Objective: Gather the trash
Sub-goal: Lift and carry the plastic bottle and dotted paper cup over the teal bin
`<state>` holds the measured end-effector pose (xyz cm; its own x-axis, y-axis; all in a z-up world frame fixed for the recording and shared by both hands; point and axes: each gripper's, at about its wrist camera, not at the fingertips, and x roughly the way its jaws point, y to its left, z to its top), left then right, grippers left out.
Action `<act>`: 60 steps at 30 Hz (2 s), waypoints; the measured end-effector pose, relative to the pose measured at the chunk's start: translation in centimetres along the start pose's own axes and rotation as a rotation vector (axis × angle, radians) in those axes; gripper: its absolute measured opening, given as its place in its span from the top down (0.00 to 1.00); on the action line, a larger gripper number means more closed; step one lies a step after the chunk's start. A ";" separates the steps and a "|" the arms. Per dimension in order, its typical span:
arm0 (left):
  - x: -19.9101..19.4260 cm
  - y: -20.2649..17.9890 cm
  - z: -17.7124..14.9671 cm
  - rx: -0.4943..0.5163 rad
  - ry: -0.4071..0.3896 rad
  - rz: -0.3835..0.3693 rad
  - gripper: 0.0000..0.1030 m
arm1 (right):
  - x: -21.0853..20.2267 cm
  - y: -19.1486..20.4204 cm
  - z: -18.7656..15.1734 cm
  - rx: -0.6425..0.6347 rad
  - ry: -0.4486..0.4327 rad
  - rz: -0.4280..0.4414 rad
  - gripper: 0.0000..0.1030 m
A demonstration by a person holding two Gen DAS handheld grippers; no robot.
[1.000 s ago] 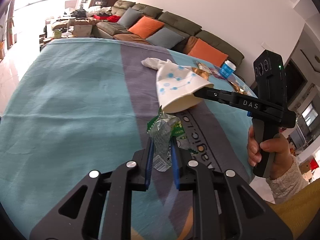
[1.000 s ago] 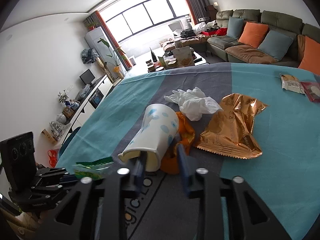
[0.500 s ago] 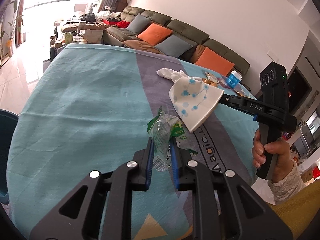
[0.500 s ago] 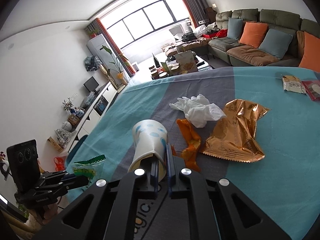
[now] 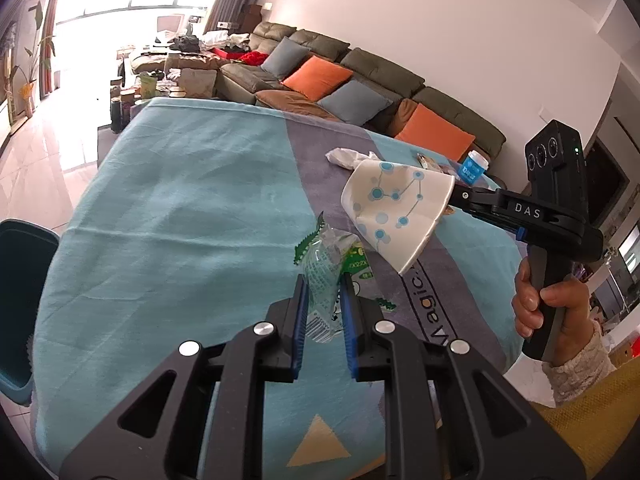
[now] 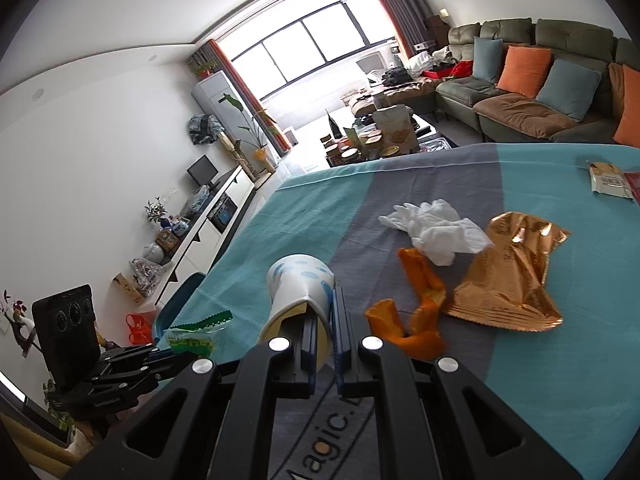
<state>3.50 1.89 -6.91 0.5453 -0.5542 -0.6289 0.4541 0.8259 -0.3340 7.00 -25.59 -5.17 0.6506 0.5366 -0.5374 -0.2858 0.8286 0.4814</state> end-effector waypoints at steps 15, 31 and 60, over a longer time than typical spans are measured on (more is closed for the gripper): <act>-3.5 2.3 -0.3 -0.049 -0.055 0.075 0.85 | 2.4 3.3 0.5 -0.028 0.042 0.102 0.94; -7.3 4.8 -1.3 -0.108 -0.104 0.149 0.85 | 5.7 6.9 1.3 -0.077 0.085 0.185 0.94; -11.7 9.8 -1.7 -0.209 -0.178 0.288 0.85 | 12.1 13.7 2.4 -0.177 0.186 0.307 0.94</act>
<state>0.38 16.62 -3.99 0.7512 -0.2907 -0.5926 0.1215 0.9434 -0.3087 12.62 -8.13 -3.44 0.3825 0.7697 -0.5112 -0.5740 0.6315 0.5213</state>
